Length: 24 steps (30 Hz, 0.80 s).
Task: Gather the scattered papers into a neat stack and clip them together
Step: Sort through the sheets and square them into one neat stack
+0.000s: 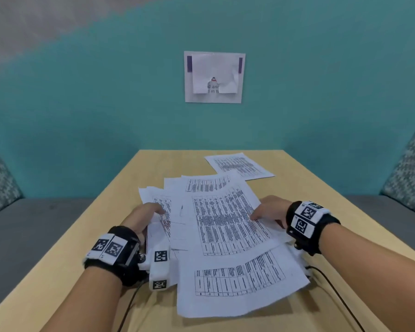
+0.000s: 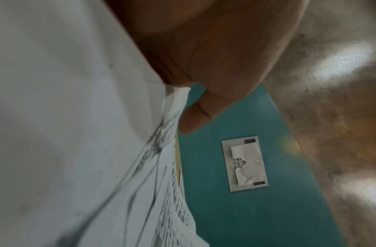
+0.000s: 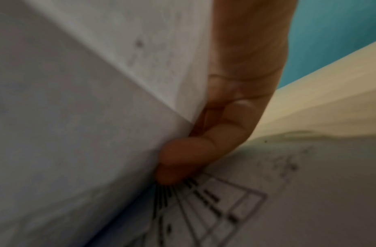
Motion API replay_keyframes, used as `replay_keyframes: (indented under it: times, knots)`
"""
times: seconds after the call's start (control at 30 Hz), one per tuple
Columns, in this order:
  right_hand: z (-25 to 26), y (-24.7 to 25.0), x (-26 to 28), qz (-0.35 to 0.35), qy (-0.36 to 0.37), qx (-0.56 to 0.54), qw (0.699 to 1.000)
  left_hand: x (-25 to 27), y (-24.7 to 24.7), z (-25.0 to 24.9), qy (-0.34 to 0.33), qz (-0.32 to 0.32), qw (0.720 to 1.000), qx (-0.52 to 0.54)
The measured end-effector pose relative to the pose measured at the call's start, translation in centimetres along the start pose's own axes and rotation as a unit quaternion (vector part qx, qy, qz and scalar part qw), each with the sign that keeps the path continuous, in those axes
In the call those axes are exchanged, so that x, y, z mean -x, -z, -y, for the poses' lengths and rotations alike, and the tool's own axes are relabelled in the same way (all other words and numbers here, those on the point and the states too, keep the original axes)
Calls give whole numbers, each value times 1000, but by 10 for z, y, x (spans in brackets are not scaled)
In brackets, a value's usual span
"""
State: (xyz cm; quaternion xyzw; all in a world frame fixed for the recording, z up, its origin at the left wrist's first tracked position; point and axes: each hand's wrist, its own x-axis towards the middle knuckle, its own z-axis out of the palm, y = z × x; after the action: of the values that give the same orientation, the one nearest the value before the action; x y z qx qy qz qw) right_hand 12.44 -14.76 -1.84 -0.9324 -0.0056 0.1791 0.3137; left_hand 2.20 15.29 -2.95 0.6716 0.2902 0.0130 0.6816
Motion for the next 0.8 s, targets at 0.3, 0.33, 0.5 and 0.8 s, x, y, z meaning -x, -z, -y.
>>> replay_keyframes:
  times: [0.3,0.33,0.5,0.8]
  knots:
    - [31,-19,5,57,46,88,993,22,-1,-8,-22,77,995,-53]
    - [34,-21,8,64,50,100,992,23,-1,-8,-22,83,994,-64]
    - [35,-20,0,79,45,52,995,27,3,-12,-93,73,992,-36]
    - [35,26,-37,-94,-16,-149,984,10,44,-22,-171,-127,967,143]
